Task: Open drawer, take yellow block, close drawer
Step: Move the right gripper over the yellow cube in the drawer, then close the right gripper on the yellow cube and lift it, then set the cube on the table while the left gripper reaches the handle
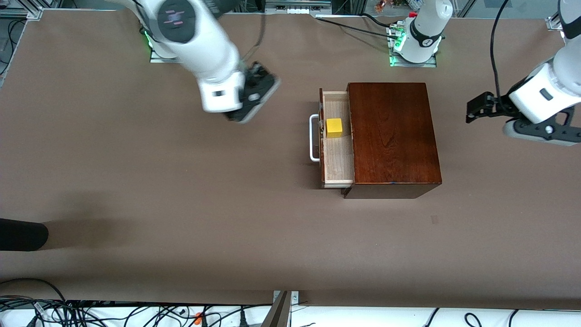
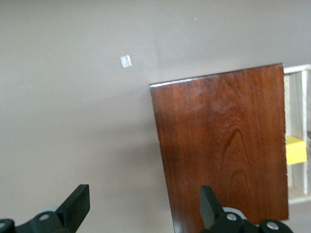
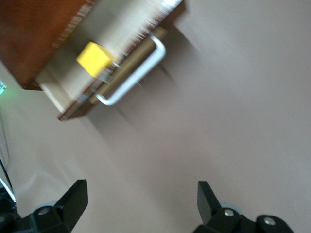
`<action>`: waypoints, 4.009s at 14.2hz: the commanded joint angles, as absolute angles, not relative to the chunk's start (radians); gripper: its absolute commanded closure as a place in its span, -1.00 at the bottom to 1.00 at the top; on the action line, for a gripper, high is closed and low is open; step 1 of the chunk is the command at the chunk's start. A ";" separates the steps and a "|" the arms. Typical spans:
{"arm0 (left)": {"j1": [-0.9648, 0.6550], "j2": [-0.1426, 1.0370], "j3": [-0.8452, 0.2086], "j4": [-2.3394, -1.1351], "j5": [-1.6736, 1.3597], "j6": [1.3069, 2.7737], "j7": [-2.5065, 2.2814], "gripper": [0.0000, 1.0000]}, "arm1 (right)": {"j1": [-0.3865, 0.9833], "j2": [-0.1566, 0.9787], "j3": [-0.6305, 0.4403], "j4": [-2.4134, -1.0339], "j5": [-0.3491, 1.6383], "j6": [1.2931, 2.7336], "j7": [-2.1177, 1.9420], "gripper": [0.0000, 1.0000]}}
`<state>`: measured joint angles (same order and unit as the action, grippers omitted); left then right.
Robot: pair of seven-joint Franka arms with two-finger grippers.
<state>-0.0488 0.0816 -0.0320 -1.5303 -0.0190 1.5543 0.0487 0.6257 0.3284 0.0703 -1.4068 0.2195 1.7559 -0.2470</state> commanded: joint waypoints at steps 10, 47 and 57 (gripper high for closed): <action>-0.040 0.000 0.003 -1.654 -0.029 1.617 0.072 -1.00 | 0.905 0.653 0.058 -1.174 -0.004 2.055 -0.405 -1.00; -0.037 0.005 -0.012 -1.634 -0.040 1.609 0.060 -1.00 | 0.930 0.727 0.054 -1.014 -0.054 1.910 -0.417 1.00; -0.044 0.003 -0.012 -1.632 -0.040 1.600 0.061 -1.00 | 0.588 0.568 -0.027 -1.017 0.046 1.634 -0.431 1.00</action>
